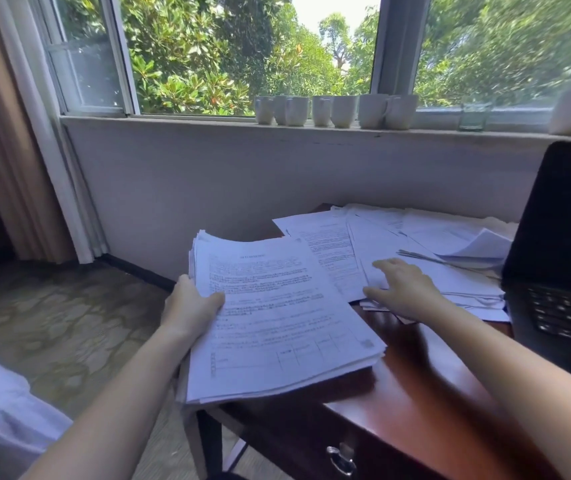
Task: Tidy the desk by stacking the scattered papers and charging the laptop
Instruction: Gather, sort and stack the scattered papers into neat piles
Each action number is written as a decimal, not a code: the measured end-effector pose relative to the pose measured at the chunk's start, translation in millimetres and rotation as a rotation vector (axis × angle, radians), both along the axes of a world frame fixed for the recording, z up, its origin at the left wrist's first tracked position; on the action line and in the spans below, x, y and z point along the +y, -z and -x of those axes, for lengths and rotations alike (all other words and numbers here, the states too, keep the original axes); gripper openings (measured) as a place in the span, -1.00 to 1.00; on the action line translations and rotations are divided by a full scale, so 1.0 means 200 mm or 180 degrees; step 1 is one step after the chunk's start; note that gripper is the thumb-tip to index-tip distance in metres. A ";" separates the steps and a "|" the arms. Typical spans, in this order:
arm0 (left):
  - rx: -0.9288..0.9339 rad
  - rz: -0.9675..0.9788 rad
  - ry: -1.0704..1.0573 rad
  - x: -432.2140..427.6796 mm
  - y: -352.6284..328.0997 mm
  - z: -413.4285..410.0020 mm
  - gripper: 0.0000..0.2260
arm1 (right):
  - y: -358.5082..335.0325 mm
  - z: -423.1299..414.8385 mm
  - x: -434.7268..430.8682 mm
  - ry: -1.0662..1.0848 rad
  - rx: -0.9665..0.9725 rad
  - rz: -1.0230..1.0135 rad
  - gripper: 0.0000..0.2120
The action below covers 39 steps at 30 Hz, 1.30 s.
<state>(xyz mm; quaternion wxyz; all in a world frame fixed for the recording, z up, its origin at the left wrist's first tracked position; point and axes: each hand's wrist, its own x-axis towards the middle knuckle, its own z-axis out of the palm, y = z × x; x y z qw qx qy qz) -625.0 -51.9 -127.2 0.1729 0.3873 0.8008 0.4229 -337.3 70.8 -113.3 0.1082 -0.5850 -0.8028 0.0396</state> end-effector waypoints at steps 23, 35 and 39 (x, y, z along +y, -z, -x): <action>0.0235 -0.0230 0.0276 0.05 0.16 0.03 -0.34 | -0.01 0.14 0.00 -0.0532 0.1294 -0.1811 -0.72; -0.0325 -0.0186 0.0326 0.03 0.12 0.03 -0.22 | 0.00 0.45 -0.44 -0.2530 0.0522 -0.1168 -0.46; -0.0708 -0.0330 0.0512 0.01 0.10 0.04 -0.20 | -0.01 0.44 -0.51 -0.3121 0.0769 -0.0530 -0.69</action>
